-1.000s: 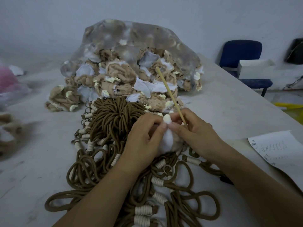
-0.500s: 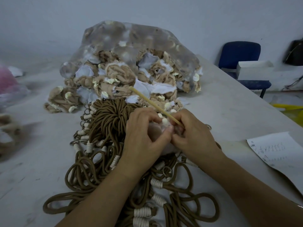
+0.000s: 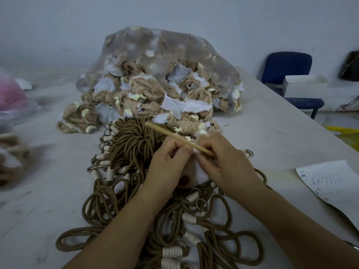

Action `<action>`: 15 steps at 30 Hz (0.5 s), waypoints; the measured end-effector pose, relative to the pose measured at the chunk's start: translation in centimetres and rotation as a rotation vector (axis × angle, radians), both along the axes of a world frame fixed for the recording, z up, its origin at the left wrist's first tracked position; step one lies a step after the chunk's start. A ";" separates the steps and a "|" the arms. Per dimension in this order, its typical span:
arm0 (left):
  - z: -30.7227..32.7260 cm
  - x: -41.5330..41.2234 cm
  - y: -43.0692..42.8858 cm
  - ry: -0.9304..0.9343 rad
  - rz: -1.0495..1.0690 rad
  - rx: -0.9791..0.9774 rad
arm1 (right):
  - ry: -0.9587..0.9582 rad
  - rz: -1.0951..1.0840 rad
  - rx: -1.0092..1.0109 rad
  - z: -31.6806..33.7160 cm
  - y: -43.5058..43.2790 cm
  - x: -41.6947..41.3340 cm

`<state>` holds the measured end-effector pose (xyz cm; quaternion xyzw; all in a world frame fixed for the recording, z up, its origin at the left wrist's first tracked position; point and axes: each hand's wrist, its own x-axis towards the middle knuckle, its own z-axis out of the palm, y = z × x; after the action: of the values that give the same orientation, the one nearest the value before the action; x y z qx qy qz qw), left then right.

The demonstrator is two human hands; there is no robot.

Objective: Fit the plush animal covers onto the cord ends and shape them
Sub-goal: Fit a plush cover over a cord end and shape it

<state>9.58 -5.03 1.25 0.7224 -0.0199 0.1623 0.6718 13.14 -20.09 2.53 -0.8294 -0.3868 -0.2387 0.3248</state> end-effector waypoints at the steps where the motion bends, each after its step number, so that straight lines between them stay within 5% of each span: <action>1: 0.0 -0.1 0.1 0.015 -0.007 -0.021 | 0.047 0.014 0.033 -0.1 0.0 0.0; 7: 0.4 -0.4 -0.1 -0.062 -0.029 -0.004 | 0.264 -0.049 0.107 -0.5 -0.6 0.7; 15: -0.5 0.3 0.0 0.056 -0.107 0.394 | 0.622 -0.144 0.673 0.3 -2.5 2.4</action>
<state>9.90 -4.99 0.72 0.8421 -0.0709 0.0995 0.5253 15.50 -22.57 2.83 -0.7347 -0.1134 -0.1131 0.6592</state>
